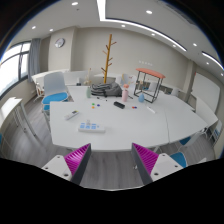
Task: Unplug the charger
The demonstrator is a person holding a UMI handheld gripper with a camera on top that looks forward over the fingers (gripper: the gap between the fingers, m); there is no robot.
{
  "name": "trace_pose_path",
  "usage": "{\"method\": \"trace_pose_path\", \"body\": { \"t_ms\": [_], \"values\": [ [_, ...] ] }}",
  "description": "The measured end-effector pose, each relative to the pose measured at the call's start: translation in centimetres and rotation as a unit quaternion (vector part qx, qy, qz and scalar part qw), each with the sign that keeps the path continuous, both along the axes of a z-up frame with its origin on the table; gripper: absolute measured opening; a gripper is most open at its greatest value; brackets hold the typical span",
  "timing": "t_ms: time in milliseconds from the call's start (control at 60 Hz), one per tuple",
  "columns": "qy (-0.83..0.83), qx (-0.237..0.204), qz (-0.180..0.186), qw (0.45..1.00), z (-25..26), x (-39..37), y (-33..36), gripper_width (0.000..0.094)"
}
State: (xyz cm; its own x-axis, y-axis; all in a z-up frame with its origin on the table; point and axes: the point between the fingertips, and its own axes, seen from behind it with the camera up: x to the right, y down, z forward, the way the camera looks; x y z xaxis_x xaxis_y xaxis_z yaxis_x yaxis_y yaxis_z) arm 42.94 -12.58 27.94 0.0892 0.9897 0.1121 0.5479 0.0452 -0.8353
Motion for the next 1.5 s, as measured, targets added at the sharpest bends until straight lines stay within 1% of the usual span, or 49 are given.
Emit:
{"method": "trace_pose_path", "body": {
  "t_ms": [83,100,183,200,283,483,600,700,867,1000,1250,1383,1500],
  "values": [
    [0.003,-0.001,0.010,1.000,-0.1,-0.4,-1.1,0.0854],
    [0.002,-0.001,0.011,1.000,0.1,-0.1,-2.4,0.0853],
    [-0.001,-0.004,0.022,1.000,-0.4,-0.2,-5.1,0.0854],
    [-0.002,-0.005,0.026,1.000,-0.8,-1.4,-4.6,0.0854],
    [-0.006,-0.010,0.040,0.999,-1.2,0.0,-7.8,0.0854],
    [-0.006,-0.017,0.066,0.998,-2.8,-1.0,-14.1,0.0852],
    [-0.004,-0.021,0.072,0.997,-4.5,-3.1,-16.8,0.0852],
    [0.004,-0.018,0.069,0.997,-5.7,-5.3,-17.7,0.0851],
    [0.029,-0.020,0.055,0.998,-8.9,-11.3,-17.6,0.0851],
    [0.048,-0.025,0.042,0.998,-12.8,-17.7,-16.8,0.0851],
    [0.073,-0.024,0.050,0.996,-19.7,-28.6,-15.3,0.0853],
    [0.075,-0.026,0.041,0.996,-23.1,-34.4,-13.7,0.0852],
    [0.072,-0.032,0.037,0.996,-25.0,-38.4,-12.9,0.0851]
  ]
}}
